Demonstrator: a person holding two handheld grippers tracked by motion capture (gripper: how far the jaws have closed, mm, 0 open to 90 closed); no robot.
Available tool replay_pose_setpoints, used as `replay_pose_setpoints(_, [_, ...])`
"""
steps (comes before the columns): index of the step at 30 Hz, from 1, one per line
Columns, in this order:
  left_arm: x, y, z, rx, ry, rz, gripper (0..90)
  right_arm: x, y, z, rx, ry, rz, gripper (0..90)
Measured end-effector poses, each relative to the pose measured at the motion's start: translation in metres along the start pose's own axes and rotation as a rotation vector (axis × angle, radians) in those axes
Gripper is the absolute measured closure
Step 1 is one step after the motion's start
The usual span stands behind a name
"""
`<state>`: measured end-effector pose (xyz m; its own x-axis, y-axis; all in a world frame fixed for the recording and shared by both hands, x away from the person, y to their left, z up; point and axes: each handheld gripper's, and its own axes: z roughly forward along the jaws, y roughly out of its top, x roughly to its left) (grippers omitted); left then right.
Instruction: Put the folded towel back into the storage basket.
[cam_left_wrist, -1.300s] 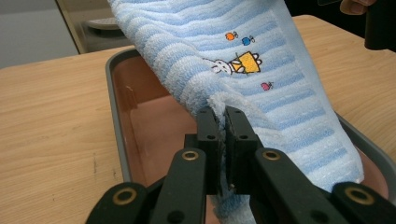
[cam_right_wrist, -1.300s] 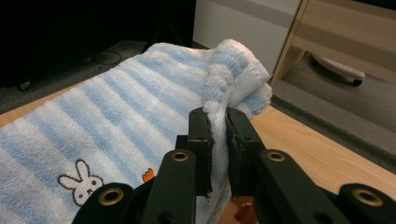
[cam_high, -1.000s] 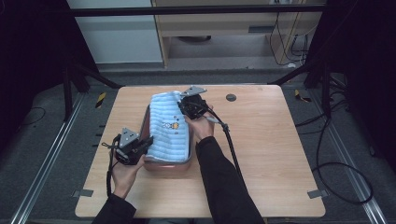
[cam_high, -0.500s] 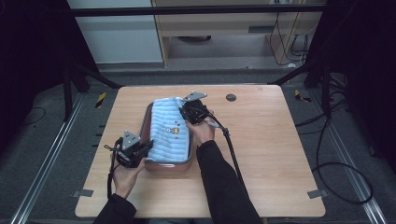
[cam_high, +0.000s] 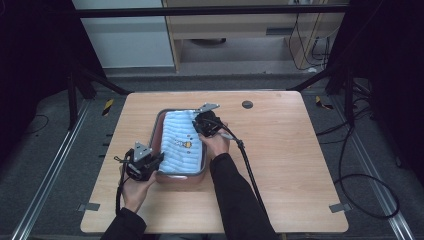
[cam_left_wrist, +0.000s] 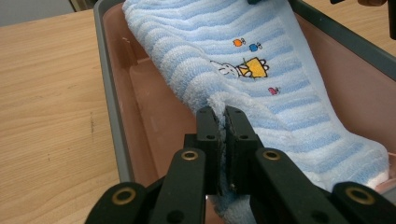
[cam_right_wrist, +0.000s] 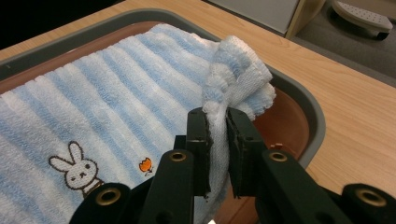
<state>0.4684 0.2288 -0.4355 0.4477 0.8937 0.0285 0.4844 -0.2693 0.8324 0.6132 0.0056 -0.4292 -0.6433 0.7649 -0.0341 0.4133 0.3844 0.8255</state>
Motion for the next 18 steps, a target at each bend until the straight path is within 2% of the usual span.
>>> replay_pose_setpoints(9, [0.003,-0.001,0.005,0.037,0.029,0.000,81.3,0.001,-0.005,0.005,0.037,-0.004,-0.009,72.1])
replay_pose_setpoints(14, [0.005,0.001,0.001,0.019,0.037,-0.009,79.4,0.000,-0.003,0.000,0.039,-0.007,-0.015,64.9])
replay_pose_setpoints(18, [0.006,0.005,-0.005,-0.003,0.030,-0.017,77.5,0.000,0.000,-0.008,0.015,-0.017,-0.018,61.3])
